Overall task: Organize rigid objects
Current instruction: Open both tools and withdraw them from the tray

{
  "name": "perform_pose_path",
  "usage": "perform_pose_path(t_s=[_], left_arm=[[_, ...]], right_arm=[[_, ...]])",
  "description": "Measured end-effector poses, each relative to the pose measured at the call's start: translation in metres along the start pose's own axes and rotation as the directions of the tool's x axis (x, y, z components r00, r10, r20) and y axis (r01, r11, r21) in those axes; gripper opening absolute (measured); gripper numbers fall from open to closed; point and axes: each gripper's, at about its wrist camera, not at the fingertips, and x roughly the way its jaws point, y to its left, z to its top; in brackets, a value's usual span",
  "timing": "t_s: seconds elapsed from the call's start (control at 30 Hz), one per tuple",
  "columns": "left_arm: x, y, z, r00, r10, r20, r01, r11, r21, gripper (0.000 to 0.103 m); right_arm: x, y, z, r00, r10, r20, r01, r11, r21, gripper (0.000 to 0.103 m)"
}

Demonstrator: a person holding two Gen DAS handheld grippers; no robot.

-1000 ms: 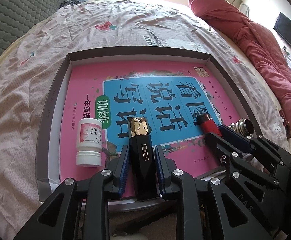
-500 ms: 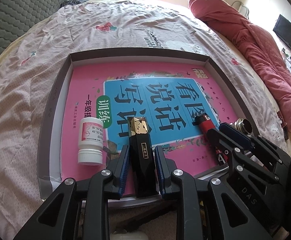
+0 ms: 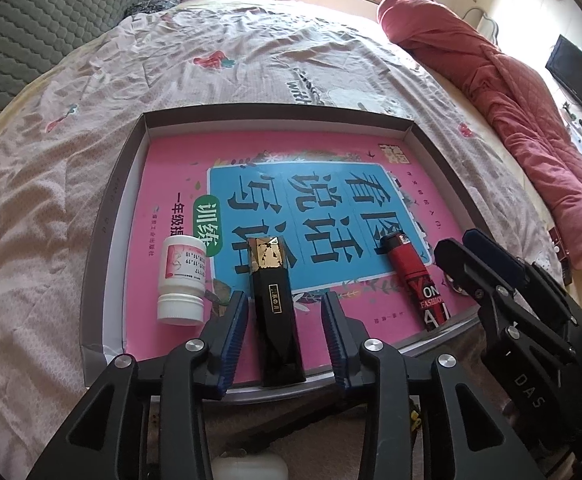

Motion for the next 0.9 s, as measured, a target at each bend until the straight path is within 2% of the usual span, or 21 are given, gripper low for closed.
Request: perform_pose_path(t_s=[0.13,0.37,0.5,0.9], left_arm=[[-0.006,-0.001,0.000,1.000,0.010,0.014,-0.010,1.000,0.000,0.046],[-0.018,0.001,0.002,0.999,0.013,0.037,-0.013,1.000,-0.007,0.050],[-0.028,0.005,0.002,0.998,0.031,0.046,-0.031,0.999,-0.013,0.057],[-0.067,0.025,-0.008,0.995,0.054,0.089,-0.050,0.998,-0.038,0.058]], right_arm=[[-0.001,-0.003,0.000,1.000,0.008,-0.009,-0.008,1.000,0.005,0.040],[-0.009,0.000,-0.001,1.000,0.008,0.013,-0.008,1.000,-0.018,0.040],[-0.015,0.004,-0.001,0.999,-0.019,0.036,0.021,0.999,-0.044,0.040],[-0.042,0.013,-0.005,0.993,-0.062,0.104,0.071,0.994,-0.082,0.041]])
